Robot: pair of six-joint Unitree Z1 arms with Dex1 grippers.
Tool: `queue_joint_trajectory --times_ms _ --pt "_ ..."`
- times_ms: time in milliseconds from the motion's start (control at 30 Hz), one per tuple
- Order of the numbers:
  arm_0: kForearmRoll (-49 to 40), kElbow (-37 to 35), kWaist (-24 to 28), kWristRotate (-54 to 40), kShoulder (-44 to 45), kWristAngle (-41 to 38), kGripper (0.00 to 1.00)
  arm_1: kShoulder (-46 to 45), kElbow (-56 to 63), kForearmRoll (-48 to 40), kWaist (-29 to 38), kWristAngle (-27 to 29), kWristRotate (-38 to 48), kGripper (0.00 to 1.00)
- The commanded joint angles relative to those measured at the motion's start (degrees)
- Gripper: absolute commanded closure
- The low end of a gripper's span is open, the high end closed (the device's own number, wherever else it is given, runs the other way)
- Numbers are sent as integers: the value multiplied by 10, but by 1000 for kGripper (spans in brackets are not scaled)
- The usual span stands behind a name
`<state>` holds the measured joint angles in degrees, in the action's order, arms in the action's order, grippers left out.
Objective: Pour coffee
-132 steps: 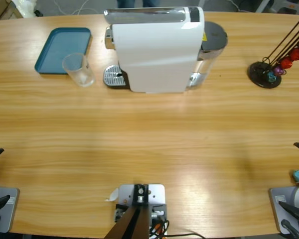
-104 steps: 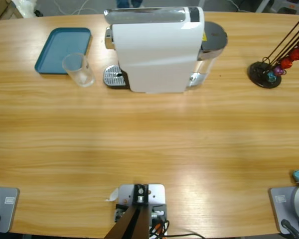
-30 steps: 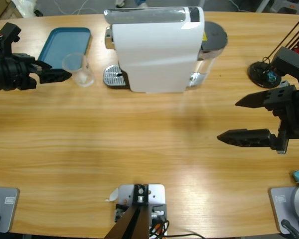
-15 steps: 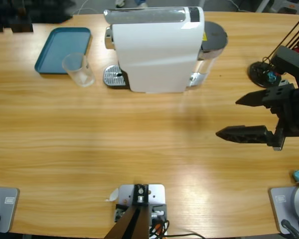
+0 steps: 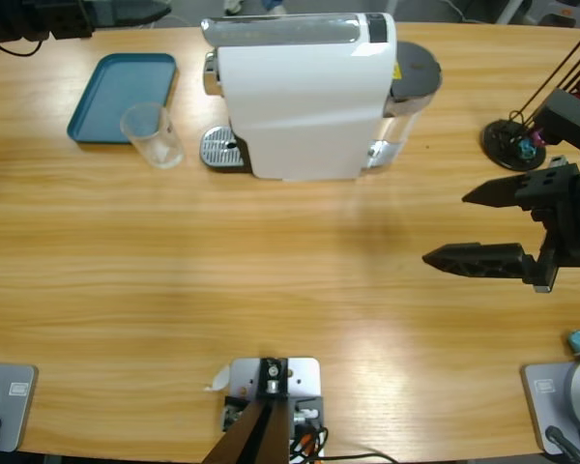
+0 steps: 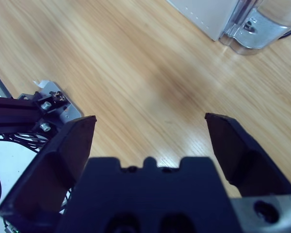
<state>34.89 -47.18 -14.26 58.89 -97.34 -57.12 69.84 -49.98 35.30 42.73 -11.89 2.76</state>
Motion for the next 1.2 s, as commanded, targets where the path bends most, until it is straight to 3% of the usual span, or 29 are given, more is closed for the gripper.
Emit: queue_joint_trajectory --times_ms 33,100,333,467,500,933,1133,1200 --pt "75 54 11 11 -59 -21 46 -12 22 -8 6 8 12 0" --pt "96 59 11 13 -72 -26 9 -8 22 -8 6 8 15 0" --pt "239 61 6 75 -149 -36 33 -6 21 -8 6 9 15 0" --pt "285 57 -8 104 -157 -33 297 -5 20 -8 6 9 16 0" --pt "293 56 -11 110 -159 -32 312 -5 20 -8 6 9 16 0" --pt "305 50 -24 131 -158 -31 324 -1 23 -12 6 8 16 0" --pt "309 47 -24 132 -159 -28 970 0 23 -12 6 8 16 5" --pt "310 47 -24 132 -159 -27 1000 2 23 -11 7 8 16 21"
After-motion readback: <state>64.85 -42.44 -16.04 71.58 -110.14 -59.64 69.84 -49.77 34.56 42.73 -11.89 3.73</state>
